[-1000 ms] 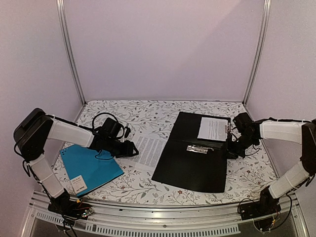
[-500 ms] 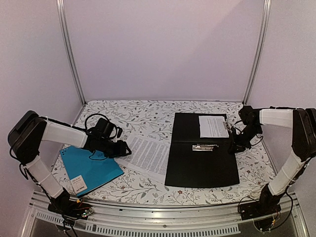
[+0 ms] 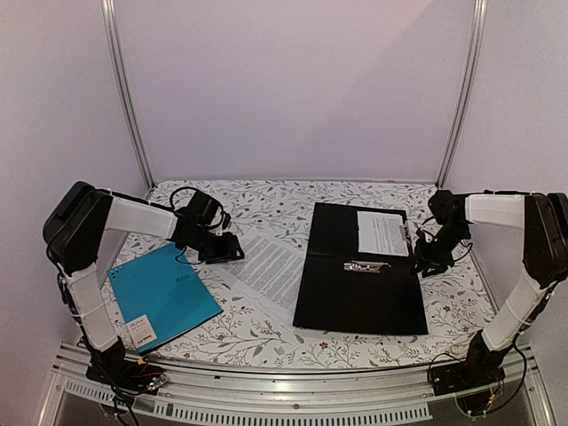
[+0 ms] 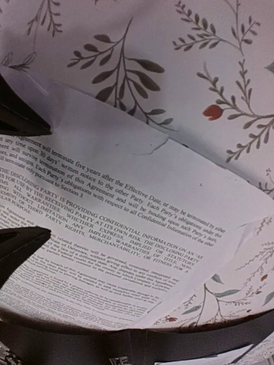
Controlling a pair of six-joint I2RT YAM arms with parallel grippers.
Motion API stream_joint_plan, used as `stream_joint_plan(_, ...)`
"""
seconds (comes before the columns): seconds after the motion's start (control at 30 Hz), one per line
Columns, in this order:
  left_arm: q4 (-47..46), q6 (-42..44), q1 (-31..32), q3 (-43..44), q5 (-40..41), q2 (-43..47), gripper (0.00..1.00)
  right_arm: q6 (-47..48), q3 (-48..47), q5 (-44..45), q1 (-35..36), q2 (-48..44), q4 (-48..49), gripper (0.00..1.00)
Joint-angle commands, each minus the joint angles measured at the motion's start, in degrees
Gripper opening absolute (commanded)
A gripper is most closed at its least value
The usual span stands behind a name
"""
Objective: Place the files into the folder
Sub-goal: Move the folder with some files to the corner of the board.
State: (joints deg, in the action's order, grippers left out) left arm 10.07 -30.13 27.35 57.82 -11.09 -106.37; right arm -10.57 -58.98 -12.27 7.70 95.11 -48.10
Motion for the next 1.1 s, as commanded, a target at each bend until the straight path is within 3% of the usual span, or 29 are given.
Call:
stream_joint_plan(0.0,10.22,2.46,-2.94,3.11,1.85,-7.43,0.55,0.21,-0.93,0.61,-0.16,-0.2,-0.49,0.42)
stream_joint_plan(0.2,12.79,4.23,-5.44,9.13,1.76,-9.15,0.55,-1.42,0.84,1.87,1.07,-7.31,0.01,0.52)
stream_joint_plan(0.43,11.13,4.42,-6.14,9.67,2.37,-2.31,0.59,-3.12,-1.76,7.11,12.62,-14.45,4.6,0.65)
stream_joint_plan(0.57,7.22,3.76,-6.17,6.91,2.62,2.57,0.78,-3.7,-4.88,7.39,20.25,-13.6,11.64,0.68)
stream_joint_plan(0.77,2.68,-1.15,-5.8,-2.45,-0.18,11.52,0.83,-1.81,-16.26,7.0,29.69,1.76,19.01,0.69)
stream_joint_plan(1.07,-3.02,-14.17,-0.78,-19.54,-0.18,22.31,0.82,0.96,-43.73,2.55,35.04,29.76,17.34,0.75)
